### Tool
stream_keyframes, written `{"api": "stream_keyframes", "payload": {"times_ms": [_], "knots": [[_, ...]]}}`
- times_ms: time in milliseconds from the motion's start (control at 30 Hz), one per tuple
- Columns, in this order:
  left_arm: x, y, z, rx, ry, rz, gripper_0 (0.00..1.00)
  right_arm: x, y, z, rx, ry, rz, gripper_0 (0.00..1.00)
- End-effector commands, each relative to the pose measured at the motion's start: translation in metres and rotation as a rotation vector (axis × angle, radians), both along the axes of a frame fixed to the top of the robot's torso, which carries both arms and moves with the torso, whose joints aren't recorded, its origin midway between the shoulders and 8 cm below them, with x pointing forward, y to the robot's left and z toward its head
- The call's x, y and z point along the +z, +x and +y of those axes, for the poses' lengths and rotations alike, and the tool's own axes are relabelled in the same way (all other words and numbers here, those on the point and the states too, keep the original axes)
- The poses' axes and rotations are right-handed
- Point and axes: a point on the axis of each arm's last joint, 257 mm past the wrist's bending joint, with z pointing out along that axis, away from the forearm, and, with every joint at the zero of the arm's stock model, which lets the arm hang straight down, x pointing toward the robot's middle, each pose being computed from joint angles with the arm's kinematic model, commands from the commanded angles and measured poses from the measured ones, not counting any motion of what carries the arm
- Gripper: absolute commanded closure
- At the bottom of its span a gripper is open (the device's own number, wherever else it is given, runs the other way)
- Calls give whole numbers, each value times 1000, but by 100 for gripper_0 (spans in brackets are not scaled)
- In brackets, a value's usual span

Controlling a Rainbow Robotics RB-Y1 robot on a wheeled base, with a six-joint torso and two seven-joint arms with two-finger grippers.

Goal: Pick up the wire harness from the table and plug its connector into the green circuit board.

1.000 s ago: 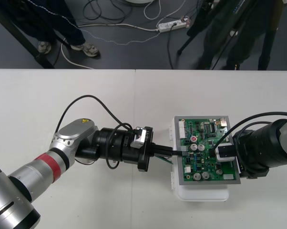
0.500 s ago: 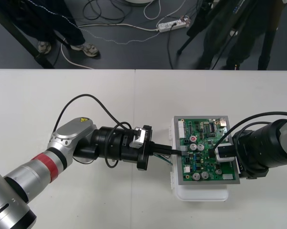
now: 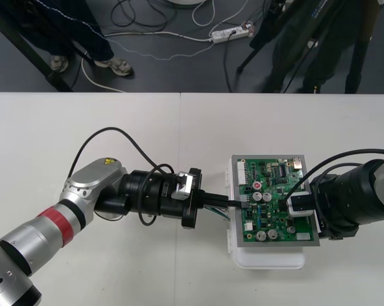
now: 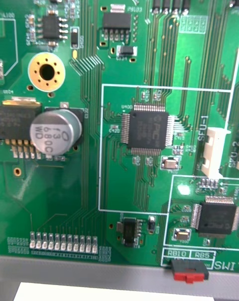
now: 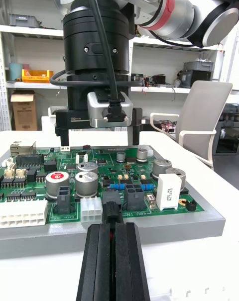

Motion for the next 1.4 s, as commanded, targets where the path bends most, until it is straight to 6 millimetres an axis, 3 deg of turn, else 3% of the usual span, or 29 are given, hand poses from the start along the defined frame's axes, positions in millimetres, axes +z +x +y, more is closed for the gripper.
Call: {"api": "stream_keyframes", "payload": {"times_ms": [33, 467, 1067, 1400], "knots": [[4, -9, -2, -9, -8, -78, 100, 13, 3, 22, 36, 34, -24, 0], [-2, -6, 10, 5, 23, -90, 100, 12, 2, 23, 42, 38, -21, 0], [5, -1, -18, 13, 13, -135, 100, 13, 2, 23, 41, 38, -22, 0], [3, -5, -18, 5, 13, -131, 100, 12, 1, 24, 43, 41, -19, 0]]}}
